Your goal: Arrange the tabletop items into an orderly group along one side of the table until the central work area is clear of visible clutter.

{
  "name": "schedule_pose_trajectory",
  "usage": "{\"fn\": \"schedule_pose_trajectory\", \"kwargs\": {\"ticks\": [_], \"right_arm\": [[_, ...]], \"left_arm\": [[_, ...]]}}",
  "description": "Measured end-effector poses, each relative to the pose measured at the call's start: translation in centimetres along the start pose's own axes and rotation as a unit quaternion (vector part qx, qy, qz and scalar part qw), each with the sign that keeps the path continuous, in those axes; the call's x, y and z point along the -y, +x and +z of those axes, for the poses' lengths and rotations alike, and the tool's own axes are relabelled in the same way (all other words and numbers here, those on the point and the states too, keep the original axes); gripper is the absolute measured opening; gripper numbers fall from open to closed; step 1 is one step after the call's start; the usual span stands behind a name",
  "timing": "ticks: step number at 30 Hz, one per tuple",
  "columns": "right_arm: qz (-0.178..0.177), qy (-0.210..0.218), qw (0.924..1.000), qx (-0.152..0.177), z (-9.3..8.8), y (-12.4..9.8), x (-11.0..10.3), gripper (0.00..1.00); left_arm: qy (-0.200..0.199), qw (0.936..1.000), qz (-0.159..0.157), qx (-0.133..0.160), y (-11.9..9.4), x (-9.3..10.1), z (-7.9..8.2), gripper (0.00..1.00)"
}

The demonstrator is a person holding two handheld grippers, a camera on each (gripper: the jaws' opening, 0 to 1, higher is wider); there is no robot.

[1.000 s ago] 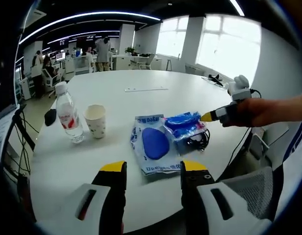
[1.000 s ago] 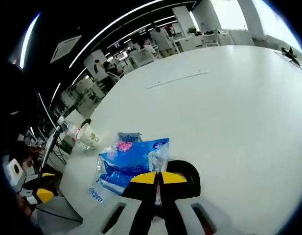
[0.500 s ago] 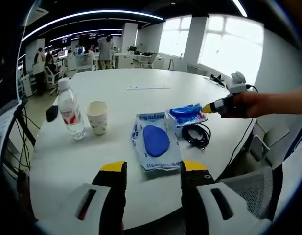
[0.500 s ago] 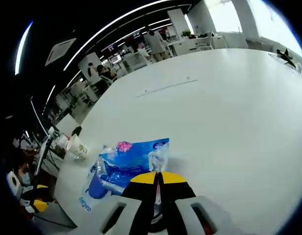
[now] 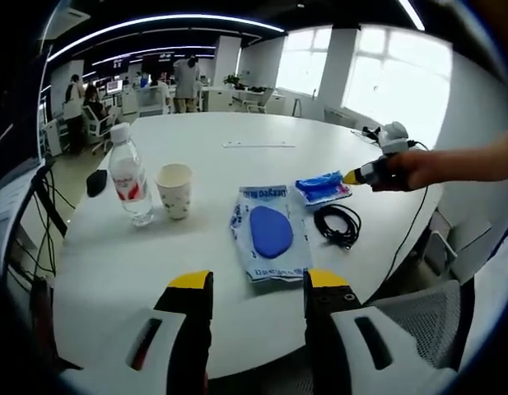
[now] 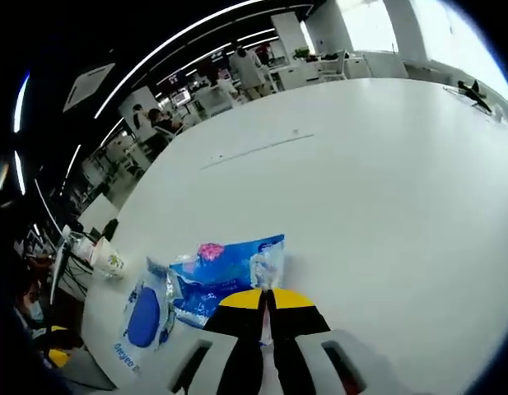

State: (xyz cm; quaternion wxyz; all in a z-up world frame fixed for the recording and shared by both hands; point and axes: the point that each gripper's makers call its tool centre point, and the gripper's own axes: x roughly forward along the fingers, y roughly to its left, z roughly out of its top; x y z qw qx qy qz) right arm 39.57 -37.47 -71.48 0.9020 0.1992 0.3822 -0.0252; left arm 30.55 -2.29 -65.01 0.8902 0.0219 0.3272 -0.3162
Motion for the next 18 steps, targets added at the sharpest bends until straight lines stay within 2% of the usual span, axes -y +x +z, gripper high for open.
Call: {"fn": "schedule_pose_trajectory", "kwargs": {"ticks": [13,18], "right_arm": [[-0.024,-0.024,0.9993,-0.016,1.3,2.0,1.9,0.00],[-0.031,-0.042,0.9982,-0.028,1.1,2.5,2.1,0.04]], "left_arm": [[-0.004,0.9999,0.009,-0.009,-0.5,0.0,-0.9,0.43],[-0.007,0.9999,0.012,-0.010,-0.5,-0.1,-1.0,0.44]]}}
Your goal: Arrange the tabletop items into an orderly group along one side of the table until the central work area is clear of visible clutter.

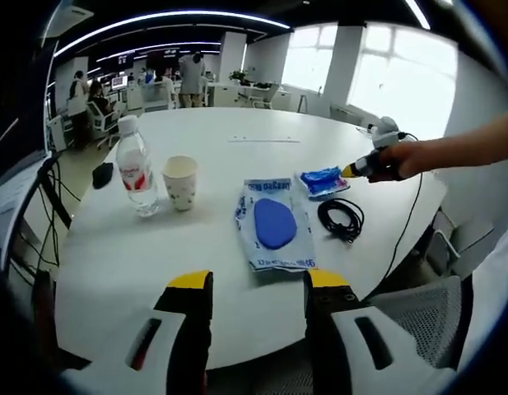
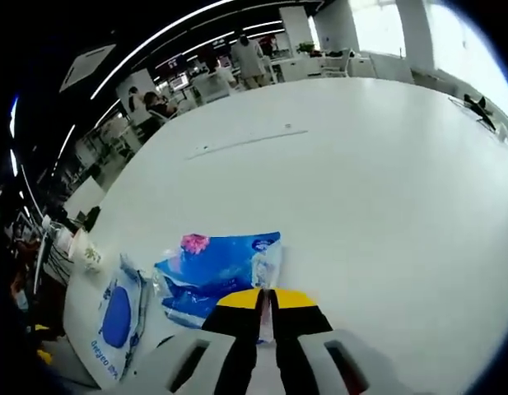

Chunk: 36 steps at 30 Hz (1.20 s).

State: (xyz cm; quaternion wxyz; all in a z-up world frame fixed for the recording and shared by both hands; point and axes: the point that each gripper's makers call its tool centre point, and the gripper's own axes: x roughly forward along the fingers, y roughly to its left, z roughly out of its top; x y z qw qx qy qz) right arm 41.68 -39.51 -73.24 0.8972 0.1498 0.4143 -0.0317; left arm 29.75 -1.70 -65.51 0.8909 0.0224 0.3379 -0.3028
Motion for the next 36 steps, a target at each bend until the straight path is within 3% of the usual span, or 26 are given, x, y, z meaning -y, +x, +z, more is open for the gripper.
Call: {"fn": "schedule_pose_trajectory", "kwargs": {"ticks": [10,22,29,36], "right_arm": [[-0.005,-0.018,0.9998,-0.003,0.0,0.3,0.2,0.06],[-0.006,-0.025,0.9996,-0.009,-0.3,-1.0,0.0,0.06],[-0.007,-0.036,0.9992,-0.015,-1.1,-1.5,-1.2,0.06],[0.005,-0.086,0.9959,-0.025,-1.9,-1.9,-3.2,0.06]], "left_arm": [[0.015,0.9998,-0.012,-0.008,0.4,0.8,-0.1,0.44],[0.012,0.9994,-0.027,-0.015,0.9,1.3,-0.7,0.44],[0.018,0.9989,-0.037,-0.022,1.2,1.8,-0.9,0.42],[0.033,0.9972,-0.054,-0.039,1.9,2.5,-1.9,0.41]]}}
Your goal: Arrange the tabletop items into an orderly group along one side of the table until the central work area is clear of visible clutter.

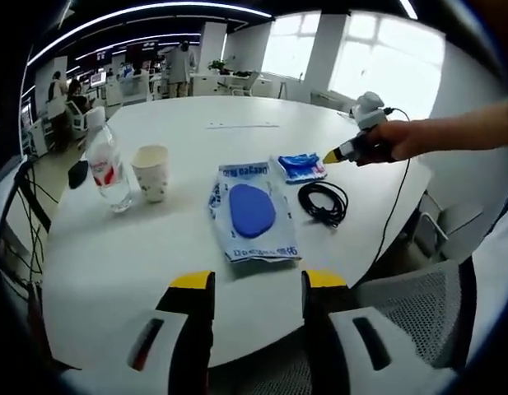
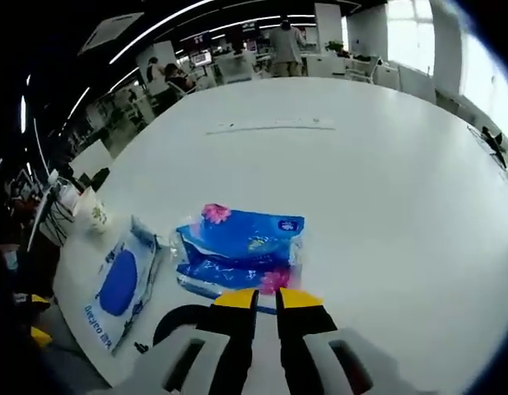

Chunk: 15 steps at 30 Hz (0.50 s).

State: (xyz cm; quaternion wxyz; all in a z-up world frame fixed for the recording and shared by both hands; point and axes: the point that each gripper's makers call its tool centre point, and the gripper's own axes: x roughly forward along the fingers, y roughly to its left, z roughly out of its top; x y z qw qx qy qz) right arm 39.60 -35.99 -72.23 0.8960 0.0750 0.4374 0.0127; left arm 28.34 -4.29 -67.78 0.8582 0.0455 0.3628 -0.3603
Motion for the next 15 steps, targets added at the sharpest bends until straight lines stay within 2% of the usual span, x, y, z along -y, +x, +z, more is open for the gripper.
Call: {"fn": "schedule_pose_trajectory", "kwargs": {"ticks": [4,7,15], "right_arm": [[0.011,-0.020,0.9997,0.002,-0.1,-0.1,-1.1,0.07],[0.014,-0.018,0.9997,0.000,-0.5,-0.1,-1.3,0.07],[0.028,-0.024,0.9993,0.004,-1.1,-0.4,-3.0,0.07]], "left_arm": [[0.007,0.9998,-0.010,-0.015,0.6,0.4,-0.7,0.40],[0.009,0.9996,-0.015,-0.020,0.8,0.5,-0.9,0.39],[-0.012,0.9995,-0.018,-0.021,1.2,0.2,-1.4,0.36]]}}
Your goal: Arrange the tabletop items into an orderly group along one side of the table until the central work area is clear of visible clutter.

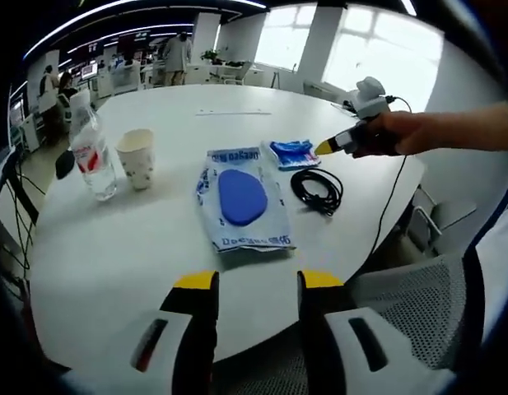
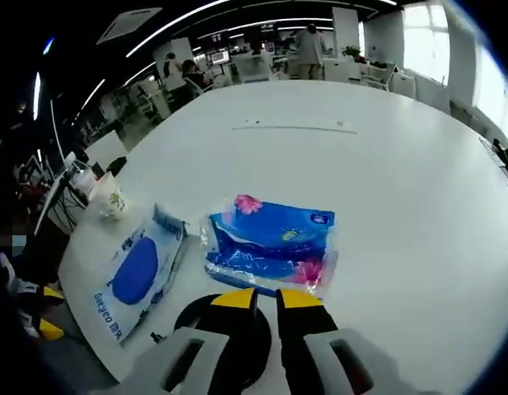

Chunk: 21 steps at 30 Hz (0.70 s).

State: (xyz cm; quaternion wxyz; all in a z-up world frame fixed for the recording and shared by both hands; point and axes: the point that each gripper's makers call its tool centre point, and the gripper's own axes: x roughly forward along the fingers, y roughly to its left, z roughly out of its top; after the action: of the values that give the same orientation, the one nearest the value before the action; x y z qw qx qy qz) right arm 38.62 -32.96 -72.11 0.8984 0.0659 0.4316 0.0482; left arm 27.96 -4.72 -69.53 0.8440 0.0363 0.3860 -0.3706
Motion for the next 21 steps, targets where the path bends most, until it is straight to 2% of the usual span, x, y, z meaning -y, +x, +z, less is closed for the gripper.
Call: {"fn": "schedule_pose_trajectory", "kwargs": {"ticks": [13,15,21], "right_arm": [[0.019,-0.034,0.9992,0.004,-0.9,0.1,-2.5,0.07],[0.025,-0.036,0.9990,0.005,-1.2,-0.1,-3.2,0.08],[0.034,-0.050,0.9981,0.012,-1.8,-0.9,-4.7,0.08]], "left_arm": [[-0.079,0.9968,-0.009,-0.001,1.2,-0.4,-0.3,0.34],[-0.108,0.9940,-0.014,-0.005,1.7,-0.2,-0.4,0.33],[-0.161,0.9863,-0.035,-0.015,3.4,0.3,-0.6,0.29]]}}
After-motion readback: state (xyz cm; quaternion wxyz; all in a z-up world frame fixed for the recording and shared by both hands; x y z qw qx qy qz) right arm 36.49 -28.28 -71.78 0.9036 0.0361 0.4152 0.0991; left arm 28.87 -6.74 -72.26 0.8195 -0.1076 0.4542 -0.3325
